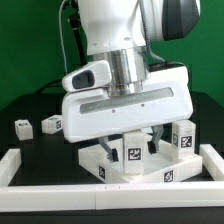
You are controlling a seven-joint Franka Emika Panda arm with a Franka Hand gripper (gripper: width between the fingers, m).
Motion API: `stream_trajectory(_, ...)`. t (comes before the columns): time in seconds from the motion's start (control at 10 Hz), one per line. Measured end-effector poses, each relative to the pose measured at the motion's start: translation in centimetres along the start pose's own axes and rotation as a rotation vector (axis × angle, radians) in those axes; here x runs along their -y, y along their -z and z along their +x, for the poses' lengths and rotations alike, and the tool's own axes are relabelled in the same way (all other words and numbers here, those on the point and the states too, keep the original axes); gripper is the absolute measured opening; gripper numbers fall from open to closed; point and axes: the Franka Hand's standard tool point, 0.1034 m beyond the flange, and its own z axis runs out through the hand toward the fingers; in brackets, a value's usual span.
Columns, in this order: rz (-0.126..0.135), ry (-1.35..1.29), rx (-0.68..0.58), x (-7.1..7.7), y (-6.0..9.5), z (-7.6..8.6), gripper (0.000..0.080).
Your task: Assemble square table
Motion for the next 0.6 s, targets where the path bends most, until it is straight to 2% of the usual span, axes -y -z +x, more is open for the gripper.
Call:
stream_trajectory(0.2,0.003,-0.057,-0.002,0.02,-0.01,0.02,0.0262)
stream_trajectory(0.6,0.007,-0.428,0.020,-0.32,0.04,0.25,0.0265)
